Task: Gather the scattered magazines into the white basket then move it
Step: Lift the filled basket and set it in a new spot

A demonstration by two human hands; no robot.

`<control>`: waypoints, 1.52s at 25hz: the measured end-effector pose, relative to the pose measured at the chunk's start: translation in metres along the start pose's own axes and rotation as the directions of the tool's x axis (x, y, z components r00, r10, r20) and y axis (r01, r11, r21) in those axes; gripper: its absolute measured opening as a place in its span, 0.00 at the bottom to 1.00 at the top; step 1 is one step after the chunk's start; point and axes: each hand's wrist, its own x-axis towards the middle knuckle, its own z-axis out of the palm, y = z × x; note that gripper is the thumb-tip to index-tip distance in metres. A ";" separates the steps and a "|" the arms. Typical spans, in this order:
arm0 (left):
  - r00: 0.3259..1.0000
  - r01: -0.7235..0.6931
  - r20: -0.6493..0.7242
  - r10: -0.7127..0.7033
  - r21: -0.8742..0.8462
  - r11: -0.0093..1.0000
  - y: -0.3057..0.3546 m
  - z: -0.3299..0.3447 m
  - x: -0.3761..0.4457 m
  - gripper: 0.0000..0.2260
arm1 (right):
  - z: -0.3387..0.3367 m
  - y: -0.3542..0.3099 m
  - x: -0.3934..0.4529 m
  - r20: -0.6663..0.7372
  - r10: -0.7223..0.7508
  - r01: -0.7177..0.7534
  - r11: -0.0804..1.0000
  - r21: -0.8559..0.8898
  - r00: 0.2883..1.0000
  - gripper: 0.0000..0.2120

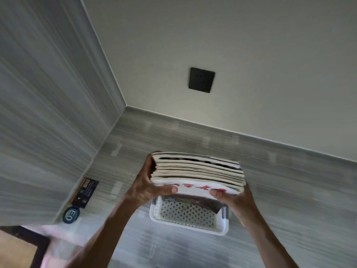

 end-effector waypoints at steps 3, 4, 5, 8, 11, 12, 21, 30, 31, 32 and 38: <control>0.999 0.036 -0.042 -0.033 0.091 0.995 0.010 0.008 -0.001 0.43 | -0.009 0.003 0.002 -0.014 0.045 -0.046 0.994 -0.094 0.999 0.41; 0.999 0.031 -0.043 -0.027 0.102 0.994 0.018 0.004 0.001 0.43 | -0.009 0.005 0.003 -0.006 0.041 -0.042 0.992 -0.123 0.999 0.41; 1.000 0.006 -0.019 -0.002 0.166 0.986 0.030 0.001 0.003 0.43 | -0.010 0.005 0.003 0.004 0.037 -0.035 0.988 -0.152 0.999 0.40; 0.982 -0.154 0.190 0.014 0.745 0.649 0.072 0.004 0.023 0.46 | -0.010 -0.001 0.003 0.043 0.012 -0.003 0.980 -0.198 0.999 0.36; 0.931 -0.365 0.365 0.023 0.920 0.144 0.086 0.043 0.037 0.43 | 0.002 0.002 -0.016 -0.171 -0.110 0.050 0.945 -0.324 0.979 0.32; 0.928 -0.374 0.372 0.035 0.922 0.101 0.086 0.052 0.039 0.40 | 0.008 0.012 -0.032 -0.340 -0.106 -0.030 0.928 -0.372 0.934 0.30; 0.969 -0.196 0.197 0.151 0.980 -0.027 0.067 0.066 0.025 0.34 | 0.086 0.079 -0.090 0.103 0.811 -0.757 0.482 0.442 0.576 0.16; 0.982 -0.122 0.111 0.151 0.990 0.066 0.061 0.072 -0.013 0.33 | 0.110 0.061 -0.061 0.063 0.820 -0.592 0.355 0.724 0.569 0.17; 0.982 -0.106 0.092 0.164 0.991 0.081 0.060 0.067 -0.018 0.31 | 0.107 0.058 -0.055 0.050 0.808 -0.592 0.386 0.707 0.587 0.16; 0.983 -0.078 0.059 0.175 0.992 0.103 0.060 0.058 -0.022 0.30 | 0.105 0.055 -0.048 0.030 0.797 -0.598 0.428 0.678 0.604 0.15; 0.937 0.253 -0.304 0.172 0.930 0.268 0.069 -0.035 -0.065 0.28 | 0.172 0.033 -0.015 0.074 0.759 -0.714 0.568 0.409 0.646 0.09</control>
